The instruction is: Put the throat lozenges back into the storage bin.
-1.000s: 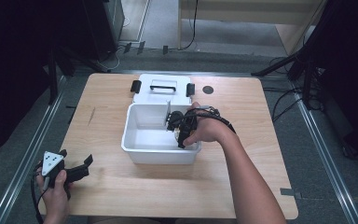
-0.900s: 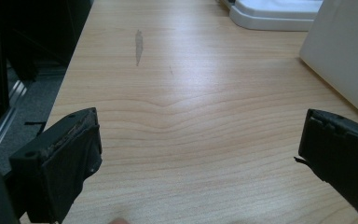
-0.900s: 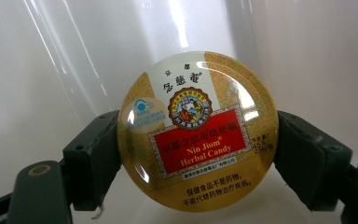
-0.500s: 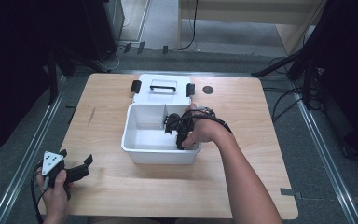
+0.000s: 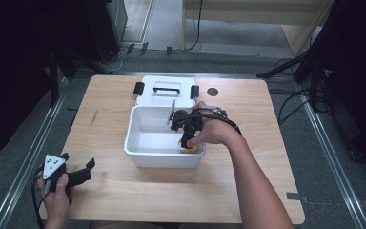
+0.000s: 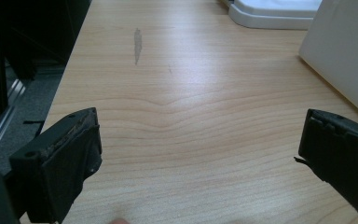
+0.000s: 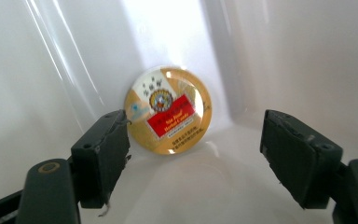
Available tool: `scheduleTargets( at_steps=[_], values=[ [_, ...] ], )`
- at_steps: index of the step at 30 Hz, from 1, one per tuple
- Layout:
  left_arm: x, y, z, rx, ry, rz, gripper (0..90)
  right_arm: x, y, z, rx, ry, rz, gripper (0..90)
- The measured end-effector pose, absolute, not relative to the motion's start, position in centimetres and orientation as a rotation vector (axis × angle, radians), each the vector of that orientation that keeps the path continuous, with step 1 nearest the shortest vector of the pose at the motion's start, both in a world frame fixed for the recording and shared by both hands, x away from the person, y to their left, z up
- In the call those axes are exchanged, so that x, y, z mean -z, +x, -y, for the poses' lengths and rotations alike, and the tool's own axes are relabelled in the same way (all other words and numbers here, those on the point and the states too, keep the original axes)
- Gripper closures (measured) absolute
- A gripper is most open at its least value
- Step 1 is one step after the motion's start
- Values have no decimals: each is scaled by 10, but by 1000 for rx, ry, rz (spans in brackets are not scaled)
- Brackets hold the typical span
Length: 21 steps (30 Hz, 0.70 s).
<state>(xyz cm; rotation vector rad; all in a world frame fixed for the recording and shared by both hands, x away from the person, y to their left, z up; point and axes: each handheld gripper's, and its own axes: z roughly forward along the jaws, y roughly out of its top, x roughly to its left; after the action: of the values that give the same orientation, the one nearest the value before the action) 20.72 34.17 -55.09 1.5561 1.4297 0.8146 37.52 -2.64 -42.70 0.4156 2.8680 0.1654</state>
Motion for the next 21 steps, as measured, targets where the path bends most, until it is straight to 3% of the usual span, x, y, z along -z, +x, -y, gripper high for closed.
scheduleTargets(
  at_steps=[13,16,21],
  values=[
    [551,207,-342,-816,1556,-1428,0,375,359,51,-352,642,-2801,126],
    [551,207,-342,-815,1555,-1429,0,367,357,59,-377,711,-2775,3],
    [551,208,-342,-812,1553,-1431,0,354,356,80,-462,842,-2731,0]
  ],
)
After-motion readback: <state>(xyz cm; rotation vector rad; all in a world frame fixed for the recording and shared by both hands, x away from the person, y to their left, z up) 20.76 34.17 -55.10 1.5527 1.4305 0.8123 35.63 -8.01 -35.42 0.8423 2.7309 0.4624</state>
